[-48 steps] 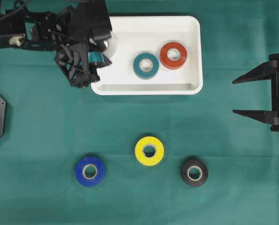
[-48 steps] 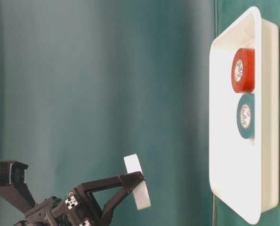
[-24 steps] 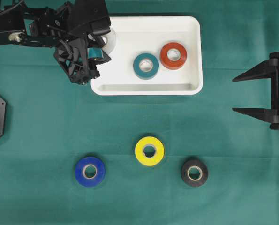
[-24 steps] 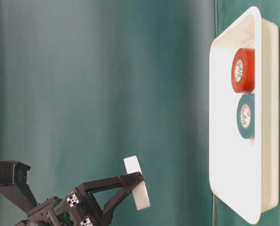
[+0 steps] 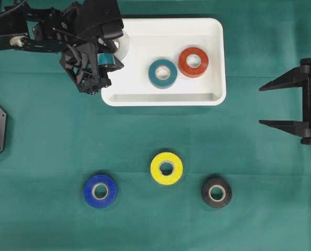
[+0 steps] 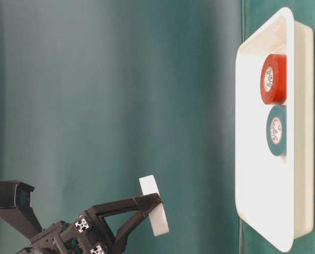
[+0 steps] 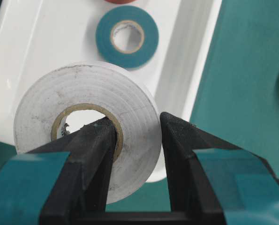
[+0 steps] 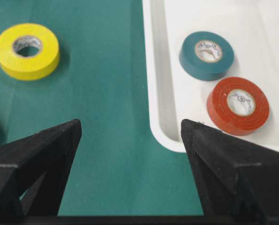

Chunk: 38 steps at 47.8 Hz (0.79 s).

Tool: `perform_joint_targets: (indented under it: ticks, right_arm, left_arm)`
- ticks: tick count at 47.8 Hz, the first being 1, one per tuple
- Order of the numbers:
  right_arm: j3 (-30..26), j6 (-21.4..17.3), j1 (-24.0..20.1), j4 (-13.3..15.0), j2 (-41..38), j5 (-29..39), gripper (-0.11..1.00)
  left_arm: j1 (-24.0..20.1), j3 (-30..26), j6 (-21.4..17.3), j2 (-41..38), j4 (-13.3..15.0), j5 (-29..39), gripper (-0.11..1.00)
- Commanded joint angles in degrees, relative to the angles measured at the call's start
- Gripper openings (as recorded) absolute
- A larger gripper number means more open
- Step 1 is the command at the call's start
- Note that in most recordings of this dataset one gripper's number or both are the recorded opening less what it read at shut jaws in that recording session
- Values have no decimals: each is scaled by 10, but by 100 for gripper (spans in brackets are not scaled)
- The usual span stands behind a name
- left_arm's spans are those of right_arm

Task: Pick up the tape from a random location and place it into the white case.
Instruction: 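Carry the white roll with the left gripper over the tray's left end, then lower the white roll into the tray and open the left gripper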

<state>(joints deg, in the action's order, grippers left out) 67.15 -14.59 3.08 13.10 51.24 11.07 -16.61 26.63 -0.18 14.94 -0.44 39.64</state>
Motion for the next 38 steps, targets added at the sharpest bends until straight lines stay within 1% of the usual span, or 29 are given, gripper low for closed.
perform_joint_targets:
  ticks: [1, 13, 21, 31, 38]
  right_arm:
    - [-13, -1, 1, 1, -3, -3, 85]
    - [-12, -1, 1, 1, -3, -2, 85]
    - [-12, -1, 1, 1, -3, -2, 85]
    - [-11, -1, 2, 1, -4, -2, 85]
    - [-12, -1, 1, 1, -5, -2, 85]
  left_arm:
    - [-2, -11, 0, 7, -2, -5, 26]
    - [-2, -11, 0, 5, -1, -9, 26]
    - [-4, -7, 0, -6, -1, -33, 26]
    - [-23, 8, 0, -37, -1, -58, 26]
    - [-40, 25, 0, -62, -2, -91, 26]
